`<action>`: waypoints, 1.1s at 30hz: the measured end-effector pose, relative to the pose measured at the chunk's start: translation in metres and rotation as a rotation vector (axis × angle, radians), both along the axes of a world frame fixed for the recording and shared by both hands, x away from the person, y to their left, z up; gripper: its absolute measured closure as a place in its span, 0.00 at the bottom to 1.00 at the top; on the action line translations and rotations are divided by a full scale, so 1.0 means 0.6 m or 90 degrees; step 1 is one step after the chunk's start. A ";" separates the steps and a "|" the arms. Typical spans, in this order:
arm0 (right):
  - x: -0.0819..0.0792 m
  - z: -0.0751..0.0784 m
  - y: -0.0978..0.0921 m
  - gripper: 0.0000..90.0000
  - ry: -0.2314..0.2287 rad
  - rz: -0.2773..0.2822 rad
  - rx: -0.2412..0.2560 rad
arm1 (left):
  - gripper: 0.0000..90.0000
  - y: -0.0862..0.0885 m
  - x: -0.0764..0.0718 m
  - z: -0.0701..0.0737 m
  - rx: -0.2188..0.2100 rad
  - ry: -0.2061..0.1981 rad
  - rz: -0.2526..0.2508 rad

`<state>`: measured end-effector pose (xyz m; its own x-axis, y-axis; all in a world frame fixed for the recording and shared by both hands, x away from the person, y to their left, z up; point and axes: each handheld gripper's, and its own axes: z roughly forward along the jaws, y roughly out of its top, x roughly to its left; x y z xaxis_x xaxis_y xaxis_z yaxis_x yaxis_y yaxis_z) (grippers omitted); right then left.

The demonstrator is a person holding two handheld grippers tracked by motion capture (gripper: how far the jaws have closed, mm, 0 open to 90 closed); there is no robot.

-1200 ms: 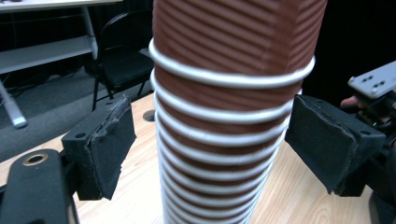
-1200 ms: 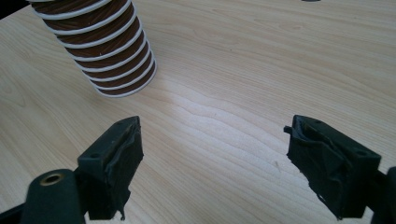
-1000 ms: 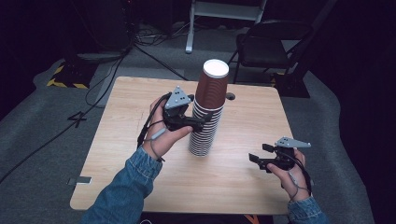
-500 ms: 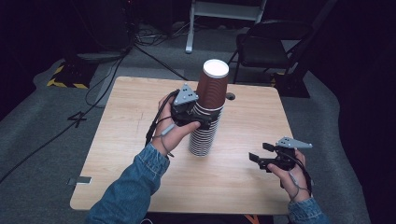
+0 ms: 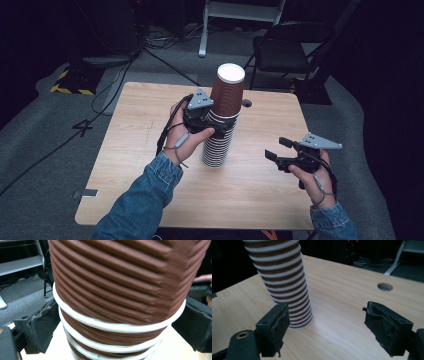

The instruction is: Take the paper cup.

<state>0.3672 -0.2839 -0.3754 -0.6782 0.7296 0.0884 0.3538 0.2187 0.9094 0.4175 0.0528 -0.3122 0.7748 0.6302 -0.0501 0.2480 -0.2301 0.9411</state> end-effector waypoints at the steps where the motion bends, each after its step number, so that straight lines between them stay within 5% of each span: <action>1: 0.001 0.013 0.004 0.23 -0.007 0.006 -0.003 | 0.03 0.000 0.000 0.000 0.000 0.000 -0.001; 8: 0.010 0.086 0.033 0.23 -0.046 0.038 -0.014 | 0.03 0.001 0.003 -0.002 -0.001 0.003 -0.008; 33: 0.061 0.206 0.110 0.17 -0.052 0.090 -0.021 | 0.03 0.002 0.003 -0.004 0.000 0.007 -0.011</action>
